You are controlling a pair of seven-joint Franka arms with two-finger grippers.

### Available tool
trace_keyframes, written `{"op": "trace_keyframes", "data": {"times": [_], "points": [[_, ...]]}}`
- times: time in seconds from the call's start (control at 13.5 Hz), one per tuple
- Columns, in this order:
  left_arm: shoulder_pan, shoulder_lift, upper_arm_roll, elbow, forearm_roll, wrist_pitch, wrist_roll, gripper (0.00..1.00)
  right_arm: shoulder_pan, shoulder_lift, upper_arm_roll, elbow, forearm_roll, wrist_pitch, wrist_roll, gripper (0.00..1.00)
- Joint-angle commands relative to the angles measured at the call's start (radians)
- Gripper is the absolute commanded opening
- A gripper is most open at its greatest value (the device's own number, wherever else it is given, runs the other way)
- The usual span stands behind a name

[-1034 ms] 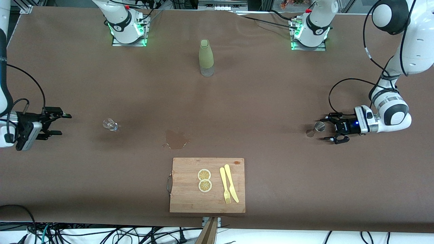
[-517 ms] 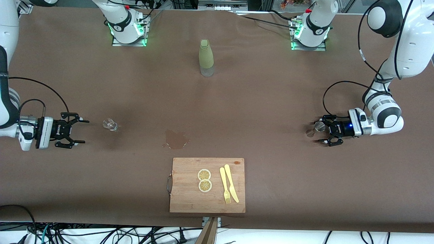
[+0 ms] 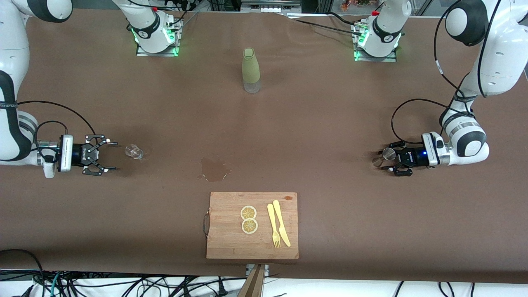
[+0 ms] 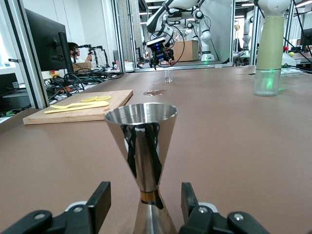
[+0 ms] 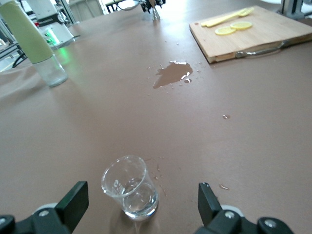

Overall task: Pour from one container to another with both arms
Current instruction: 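Close the right gripper on the glass while the left gripper grips the jigger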

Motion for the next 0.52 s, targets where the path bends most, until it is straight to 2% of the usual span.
{"op": "trace_keyframes", "data": {"times": [0.0, 0.15, 0.44], "points": [[-0.011, 0.015, 0.009, 0.012, -0.028, -0.019, 0.091, 0.60, -0.016, 0.032, 0.003, 0.001, 0.035, -0.048, -0.073, 1.00], [-0.011, 0.015, 0.011, 0.012, -0.022, -0.019, 0.100, 0.52, -0.024, 0.049, 0.003, -0.007, 0.036, -0.051, -0.113, 1.00], [-0.009, 0.015, 0.013, 0.010, -0.019, -0.029, 0.103, 0.52, -0.030, 0.084, 0.003, -0.007, 0.066, -0.066, -0.160, 1.00]]}}
